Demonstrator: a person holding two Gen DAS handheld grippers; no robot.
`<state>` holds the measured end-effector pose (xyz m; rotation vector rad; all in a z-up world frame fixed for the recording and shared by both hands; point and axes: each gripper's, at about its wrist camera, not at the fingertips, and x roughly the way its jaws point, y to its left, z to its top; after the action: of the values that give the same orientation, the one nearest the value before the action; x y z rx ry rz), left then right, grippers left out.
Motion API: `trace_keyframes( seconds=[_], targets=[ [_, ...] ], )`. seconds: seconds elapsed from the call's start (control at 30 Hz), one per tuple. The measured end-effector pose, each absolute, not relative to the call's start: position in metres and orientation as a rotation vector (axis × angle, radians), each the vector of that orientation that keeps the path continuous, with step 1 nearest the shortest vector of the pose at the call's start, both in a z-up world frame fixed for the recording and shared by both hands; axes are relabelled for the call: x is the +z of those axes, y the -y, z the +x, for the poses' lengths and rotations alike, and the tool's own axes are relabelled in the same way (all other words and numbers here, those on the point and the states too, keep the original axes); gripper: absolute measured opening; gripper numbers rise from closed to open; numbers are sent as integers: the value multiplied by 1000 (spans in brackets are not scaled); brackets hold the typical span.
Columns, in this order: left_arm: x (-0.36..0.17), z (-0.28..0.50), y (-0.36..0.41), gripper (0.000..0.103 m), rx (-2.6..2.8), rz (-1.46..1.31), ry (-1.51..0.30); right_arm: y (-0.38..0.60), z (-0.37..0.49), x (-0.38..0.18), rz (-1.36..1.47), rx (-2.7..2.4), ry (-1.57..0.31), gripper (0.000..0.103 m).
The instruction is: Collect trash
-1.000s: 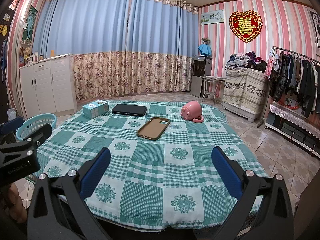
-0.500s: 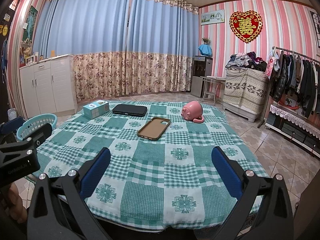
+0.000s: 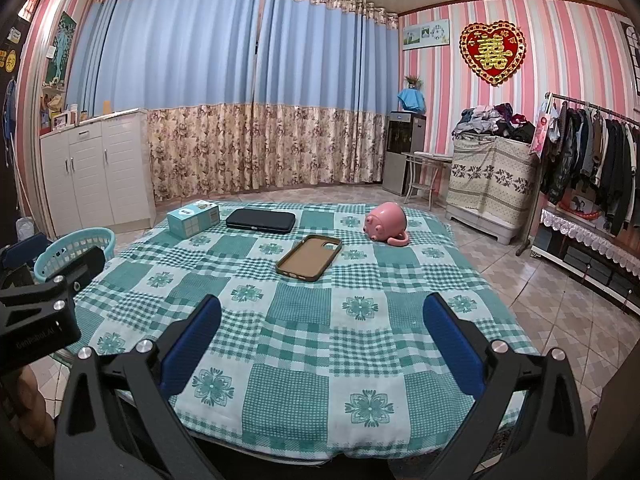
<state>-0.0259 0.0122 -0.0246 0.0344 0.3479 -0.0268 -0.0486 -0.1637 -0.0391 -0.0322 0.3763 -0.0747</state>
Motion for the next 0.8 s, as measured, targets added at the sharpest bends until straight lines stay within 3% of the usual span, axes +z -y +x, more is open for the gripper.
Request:
trace_keyframes(
  seconds=[0.8],
  targets=[
    [-24,-26,-12,98,-27,35,-348,163,-47,-37,-33,-70,-374,99]
  ],
)
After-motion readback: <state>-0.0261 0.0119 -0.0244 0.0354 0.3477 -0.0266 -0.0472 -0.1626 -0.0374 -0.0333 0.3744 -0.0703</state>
